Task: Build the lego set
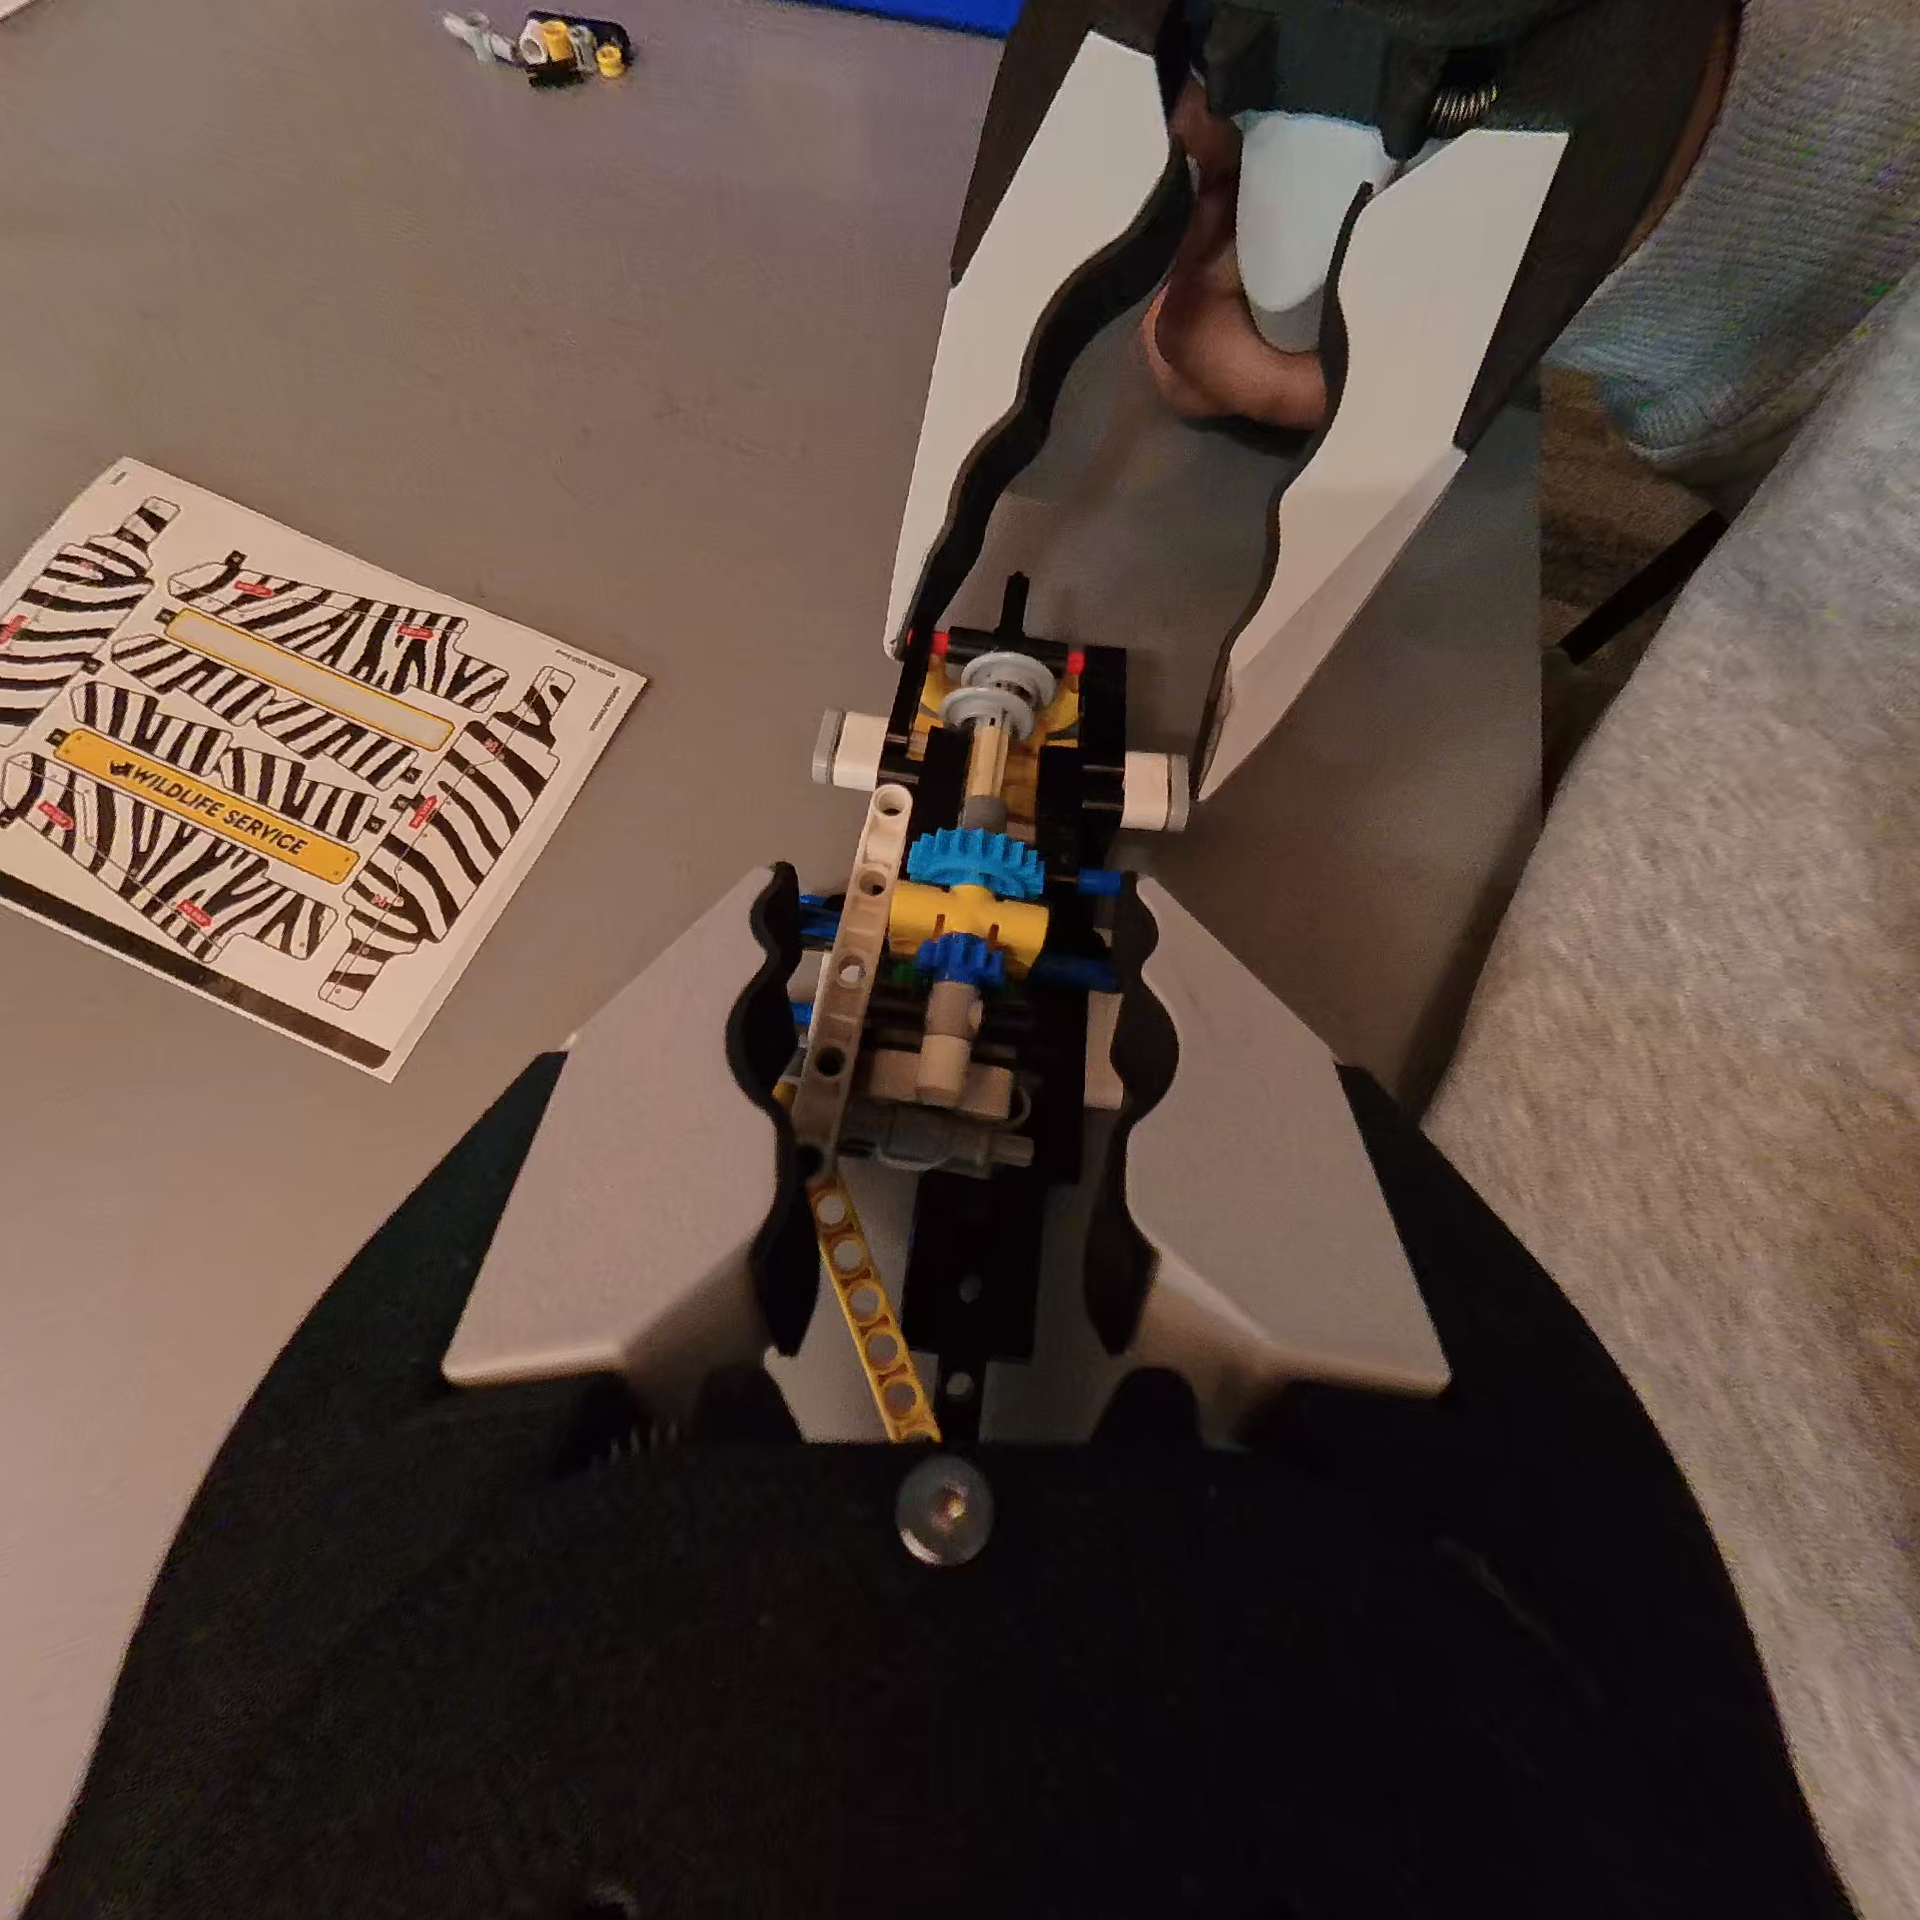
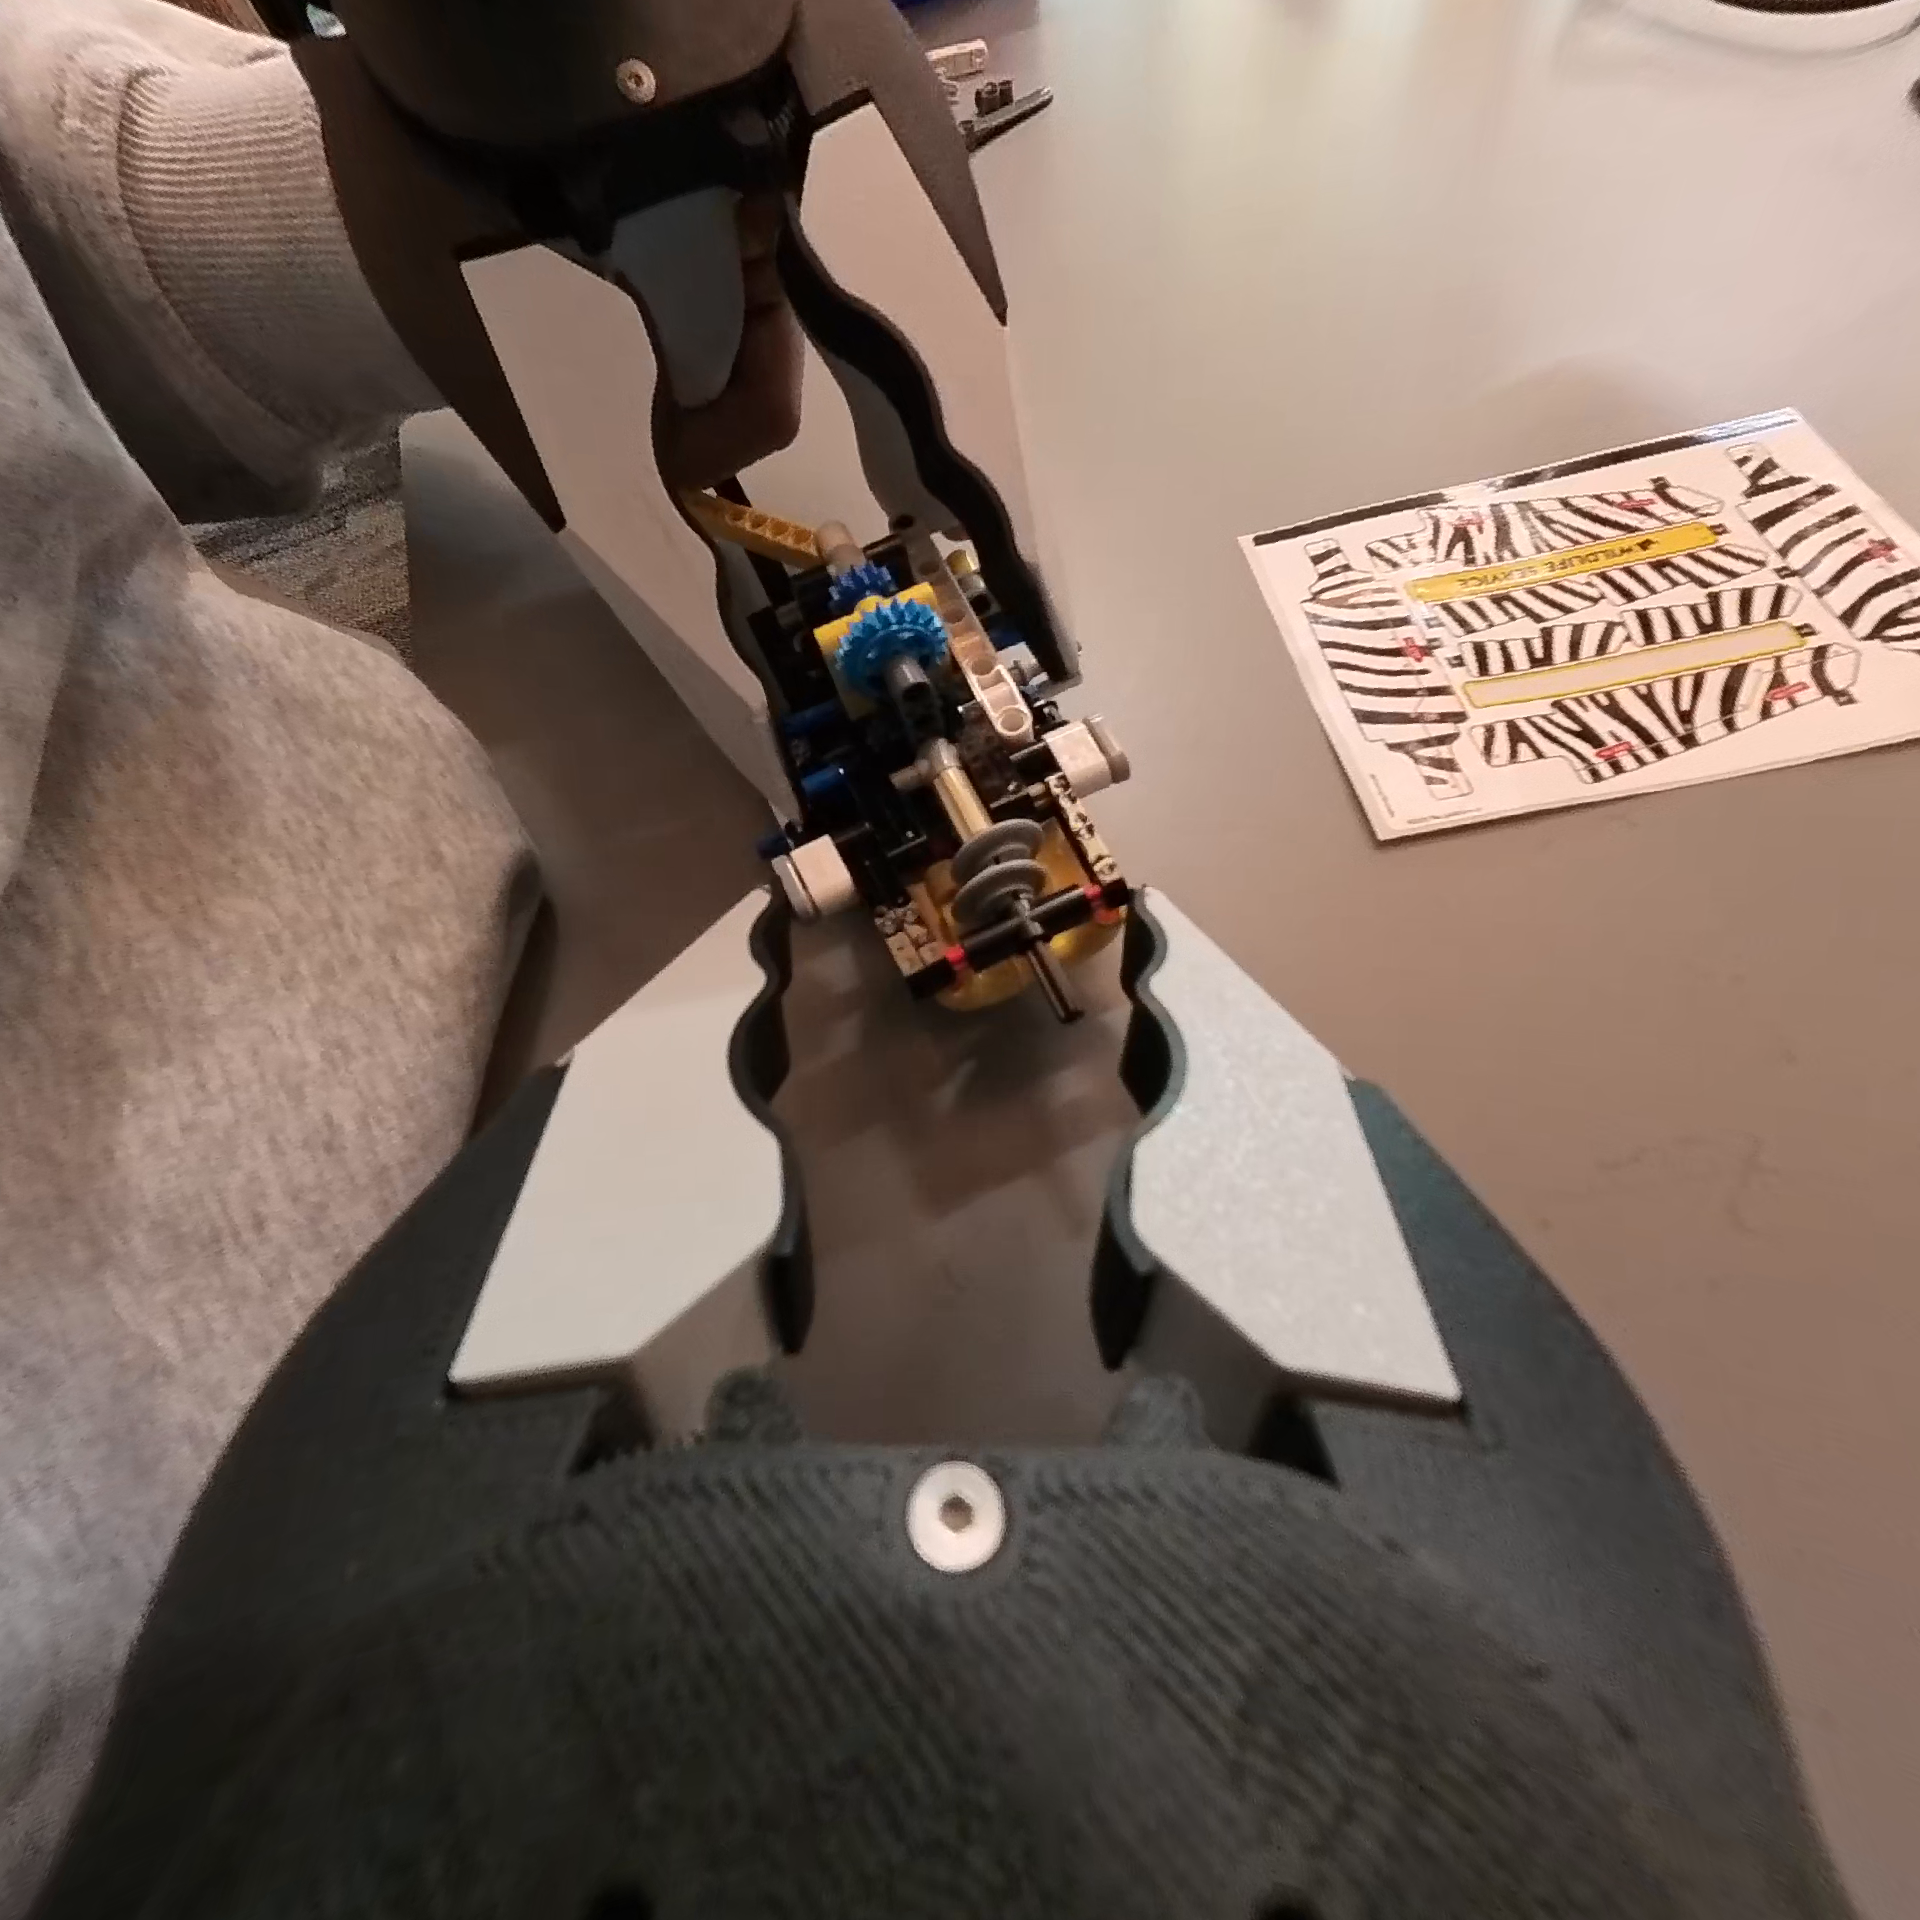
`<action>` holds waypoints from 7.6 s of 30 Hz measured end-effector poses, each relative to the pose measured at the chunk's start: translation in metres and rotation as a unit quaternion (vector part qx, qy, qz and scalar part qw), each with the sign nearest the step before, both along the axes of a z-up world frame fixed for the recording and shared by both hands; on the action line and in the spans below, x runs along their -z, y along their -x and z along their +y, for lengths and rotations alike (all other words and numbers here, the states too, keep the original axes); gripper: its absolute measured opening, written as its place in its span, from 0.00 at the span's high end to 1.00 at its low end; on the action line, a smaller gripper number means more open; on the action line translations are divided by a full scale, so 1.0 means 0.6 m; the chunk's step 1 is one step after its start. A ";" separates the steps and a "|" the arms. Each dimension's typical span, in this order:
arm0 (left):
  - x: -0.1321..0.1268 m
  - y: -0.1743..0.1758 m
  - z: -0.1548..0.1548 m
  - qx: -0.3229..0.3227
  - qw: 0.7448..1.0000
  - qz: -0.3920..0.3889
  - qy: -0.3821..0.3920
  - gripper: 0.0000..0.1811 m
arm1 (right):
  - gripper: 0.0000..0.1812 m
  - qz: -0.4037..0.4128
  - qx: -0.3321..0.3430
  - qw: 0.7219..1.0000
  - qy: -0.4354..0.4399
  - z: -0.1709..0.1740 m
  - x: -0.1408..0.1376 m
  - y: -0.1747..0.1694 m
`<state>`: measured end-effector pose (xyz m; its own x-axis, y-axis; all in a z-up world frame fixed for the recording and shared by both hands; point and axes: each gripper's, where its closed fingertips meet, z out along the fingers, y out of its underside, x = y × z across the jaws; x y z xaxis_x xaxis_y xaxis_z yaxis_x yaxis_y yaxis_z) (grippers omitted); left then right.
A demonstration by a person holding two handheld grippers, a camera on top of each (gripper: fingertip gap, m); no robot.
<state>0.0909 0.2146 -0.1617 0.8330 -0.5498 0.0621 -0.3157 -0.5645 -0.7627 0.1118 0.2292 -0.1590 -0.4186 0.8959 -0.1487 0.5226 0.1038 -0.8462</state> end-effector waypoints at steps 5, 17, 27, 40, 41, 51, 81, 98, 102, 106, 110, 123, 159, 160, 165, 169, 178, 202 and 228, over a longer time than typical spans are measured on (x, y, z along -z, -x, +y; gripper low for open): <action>0.000 0.000 0.001 -0.002 1.000 -0.005 0.001 0.67 | 0.65 -0.002 0.000 1.000 0.004 0.001 0.000 0.000; 0.000 0.001 0.001 -0.005 1.000 -0.010 0.003 0.67 | 0.65 -0.003 0.002 1.000 0.007 0.002 0.000 0.002; 0.000 0.002 0.002 -0.009 1.000 -0.017 0.007 0.68 | 0.66 -0.002 0.004 1.000 0.005 0.004 0.000 0.004; 0.001 0.003 -0.003 -0.003 1.000 -0.013 0.023 0.69 | 0.65 0.001 0.004 1.000 0.005 0.001 -0.001 0.007; 0.002 0.003 -0.003 -0.004 1.000 -0.015 0.026 0.69 | 0.65 0.001 0.005 1.000 0.005 0.002 -0.001 0.007; 0.002 0.007 -0.004 -0.006 1.000 -0.011 0.029 0.67 | 0.63 0.002 0.000 1.000 0.010 -0.001 -0.003 0.006; 0.005 0.006 -0.007 0.003 0.999 -0.011 0.034 0.70 | 0.66 0.000 -0.002 1.000 0.002 -0.001 0.000 0.008; 0.009 0.006 -0.004 0.005 1.000 -0.002 0.030 0.69 | 0.65 0.001 -0.001 1.000 0.001 -0.001 0.000 0.008; 0.009 0.007 -0.004 0.005 1.000 -0.003 0.030 0.70 | 0.66 0.000 -0.001 1.000 0.002 -0.001 0.000 0.008; 0.010 0.007 -0.004 0.005 1.000 -0.003 0.030 0.70 | 0.66 0.000 -0.002 1.000 0.003 -0.001 0.000 0.008; 0.010 0.007 -0.005 0.005 1.000 -0.003 0.030 0.70 | 0.66 0.000 -0.002 1.000 0.003 -0.001 0.000 0.007; 0.009 0.020 -0.014 0.000 0.999 -0.004 0.048 0.62 | 0.60 0.024 -0.001 1.000 0.005 0.000 -0.012 0.005; -0.002 0.041 -0.048 -0.004 1.000 -0.001 0.020 0.72 | 0.59 0.041 -0.133 0.987 -0.079 -0.039 0.001 0.036; -0.003 0.040 -0.048 -0.004 1.000 -0.001 0.020 0.72 | 0.59 0.038 -0.133 0.987 -0.079 -0.038 0.001 0.036; -0.004 0.037 -0.048 -0.003 1.000 -0.007 0.020 0.72 | 0.60 0.024 -0.135 0.987 -0.085 -0.036 0.004 0.034; -0.003 0.037 -0.047 -0.005 1.000 -0.006 0.019 0.71 | 0.59 0.027 -0.134 0.987 -0.080 -0.037 0.003 0.035; -0.003 0.038 -0.049 -0.006 1.000 0.001 0.020 0.72 | 0.55 0.031 -0.119 0.990 -0.072 -0.037 0.006 0.039; 0.001 0.032 -0.047 -0.007 1.000 -0.002 0.025 0.72 | 0.59 0.025 -0.111 0.992 -0.053 -0.038 0.004 0.044; -0.073 0.070 -0.073 -0.085 0.995 -0.031 -0.044 0.59 | 0.42 0.134 0.025 0.989 -0.063 0.013 -0.075 0.025</action>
